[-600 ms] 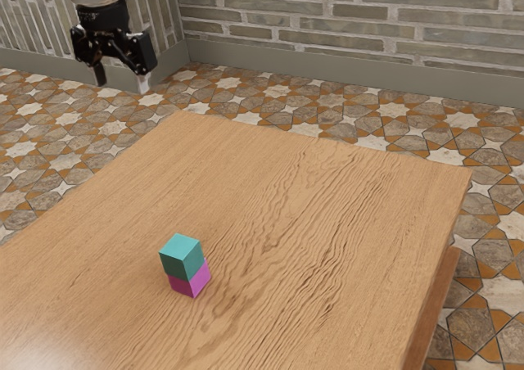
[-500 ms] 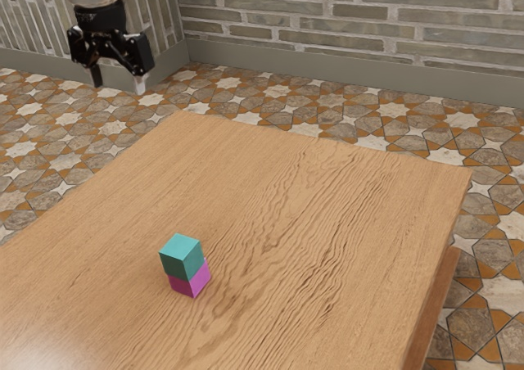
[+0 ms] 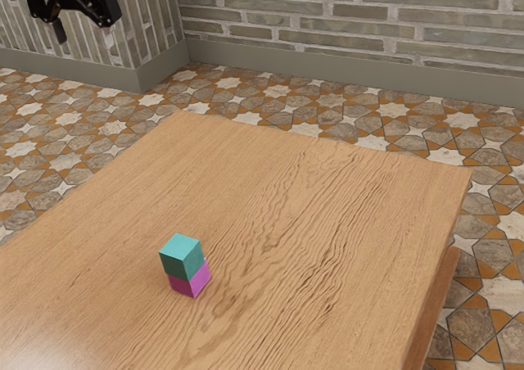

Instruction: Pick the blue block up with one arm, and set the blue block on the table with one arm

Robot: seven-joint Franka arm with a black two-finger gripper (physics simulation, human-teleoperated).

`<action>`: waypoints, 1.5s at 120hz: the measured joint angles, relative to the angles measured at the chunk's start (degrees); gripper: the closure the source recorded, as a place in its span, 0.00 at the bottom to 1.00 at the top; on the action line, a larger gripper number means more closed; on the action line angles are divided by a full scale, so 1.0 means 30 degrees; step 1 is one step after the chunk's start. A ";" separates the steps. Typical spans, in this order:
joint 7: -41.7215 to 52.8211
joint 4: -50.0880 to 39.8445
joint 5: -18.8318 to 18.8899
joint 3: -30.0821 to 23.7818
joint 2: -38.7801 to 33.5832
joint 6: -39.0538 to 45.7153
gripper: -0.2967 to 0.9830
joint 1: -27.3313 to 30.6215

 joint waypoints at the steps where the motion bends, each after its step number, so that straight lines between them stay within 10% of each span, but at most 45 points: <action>1: -0.0002 0.0002 0.0001 -0.0004 0.0032 0.0018 0.23 -0.0025; 26: -0.0012 -0.0315 0.0077 -0.0067 0.0819 0.0413 0.23 -0.1057; 56: 0.0388 -1.1561 -0.0223 -0.1256 -0.1915 0.6026 0.23 -0.1580; 119: 0.1882 -1.9956 -0.1103 -0.3042 -0.3975 1.4281 0.23 -0.0344; 180: 0.2983 -2.1303 -0.1071 -0.3487 -0.1876 1.7414 0.23 0.0043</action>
